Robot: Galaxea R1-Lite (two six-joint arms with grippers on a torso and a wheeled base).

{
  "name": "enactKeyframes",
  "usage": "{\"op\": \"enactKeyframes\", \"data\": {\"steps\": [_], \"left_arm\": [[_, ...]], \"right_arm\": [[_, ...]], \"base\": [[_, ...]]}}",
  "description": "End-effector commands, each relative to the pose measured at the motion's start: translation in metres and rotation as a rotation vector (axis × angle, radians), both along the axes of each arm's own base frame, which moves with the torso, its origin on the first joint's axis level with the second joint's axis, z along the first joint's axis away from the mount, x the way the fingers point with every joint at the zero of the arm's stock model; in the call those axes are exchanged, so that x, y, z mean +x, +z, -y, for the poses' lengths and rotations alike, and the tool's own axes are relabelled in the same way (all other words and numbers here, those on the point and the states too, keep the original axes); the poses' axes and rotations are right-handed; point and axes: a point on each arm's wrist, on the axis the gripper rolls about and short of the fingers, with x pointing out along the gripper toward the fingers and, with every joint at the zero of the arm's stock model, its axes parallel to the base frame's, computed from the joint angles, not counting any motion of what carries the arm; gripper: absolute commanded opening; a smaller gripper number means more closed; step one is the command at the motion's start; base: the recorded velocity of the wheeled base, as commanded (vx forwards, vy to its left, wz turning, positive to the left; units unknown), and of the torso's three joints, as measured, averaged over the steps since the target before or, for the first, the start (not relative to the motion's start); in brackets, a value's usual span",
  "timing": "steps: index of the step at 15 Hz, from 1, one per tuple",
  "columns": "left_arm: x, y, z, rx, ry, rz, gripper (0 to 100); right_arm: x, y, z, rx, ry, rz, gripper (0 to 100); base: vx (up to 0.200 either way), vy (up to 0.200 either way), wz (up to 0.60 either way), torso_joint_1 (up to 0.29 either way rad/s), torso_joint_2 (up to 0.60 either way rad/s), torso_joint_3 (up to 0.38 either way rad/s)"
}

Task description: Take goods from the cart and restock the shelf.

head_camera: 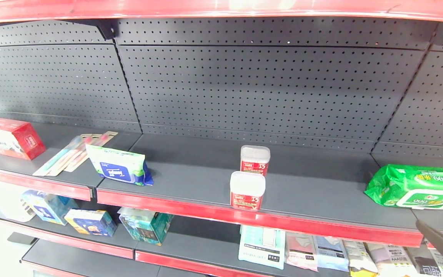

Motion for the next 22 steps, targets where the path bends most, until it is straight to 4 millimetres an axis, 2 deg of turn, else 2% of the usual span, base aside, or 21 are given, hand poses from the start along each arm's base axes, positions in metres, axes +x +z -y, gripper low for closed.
{"op": "enactKeyframes", "data": {"steps": [1, 2, 4, 5, 6, 12, 16, 19, 22], "left_arm": [[0.0, 0.0, 0.0, 0.0, 0.001, -0.001, 100], [0.0, 0.0, 0.0, 0.0, 0.001, -0.001, 100], [0.0, 0.0, 0.0, 0.0, 0.001, 0.0, 100], [0.0, 0.0, 0.0, 0.0, 0.001, -0.001, 100], [0.0, 0.0, 0.0, 0.0, 0.001, 0.0, 100], [0.0, 0.0, 0.0, 0.0, -0.008, 0.0, 100], [0.0, 0.0, 0.0, 0.002, -0.007, 0.0, 100], [0.0, 0.0, 0.0, 0.002, -0.007, 0.0, 100], [0.0, 0.0, 0.0, 0.002, -0.007, 0.0, 100]], "right_arm": [[-0.066, -0.036, 0.009, -0.035, -0.012, 0.095, 100], [-0.079, -0.047, 0.01, -0.038, -0.012, 0.103, 100], [-0.08, -0.047, 0.011, -0.041, -0.081, 0.098, 100], [-0.078, -0.058, 0.013, -0.052, -0.164, 0.058, 100], [-0.076, -0.063, 0.013, -0.057, -0.176, 0.05, 100], [-0.072, -0.064, 0.01, 0.005, -0.048, 0.132, 100], [-0.072, -0.059, 0.011, -0.01, -0.097, 0.177, 100], [-0.072, -0.07, 0.011, 0.087, -0.124, 0.066, 100], [-0.073, -0.071, 0.011, 0.041, -0.086, 0.059, 100]], "base": [[0.0, 0.0, 0.0, 0.0, 0.0, 0.0], [0.0, 0.0, 0.0, 0.0, 0.0, 0.0], [0.0, 0.0, 0.0, 0.0, 0.0, 0.0], [0.0, 0.0, 0.0, 0.0, 0.0, 0.0], [0.0, 0.0, 0.0, 0.0, 0.0, 0.0], [0.0, 0.0, 0.0, 0.0, 0.0, 0.0], [0.0, 0.0, 0.0, 0.0, 0.0, 0.0], [0.0, 0.0, 0.0, 0.0, 0.0, 0.0], [0.0, 0.0, 0.0, 0.0, 0.0, 0.0]]}}
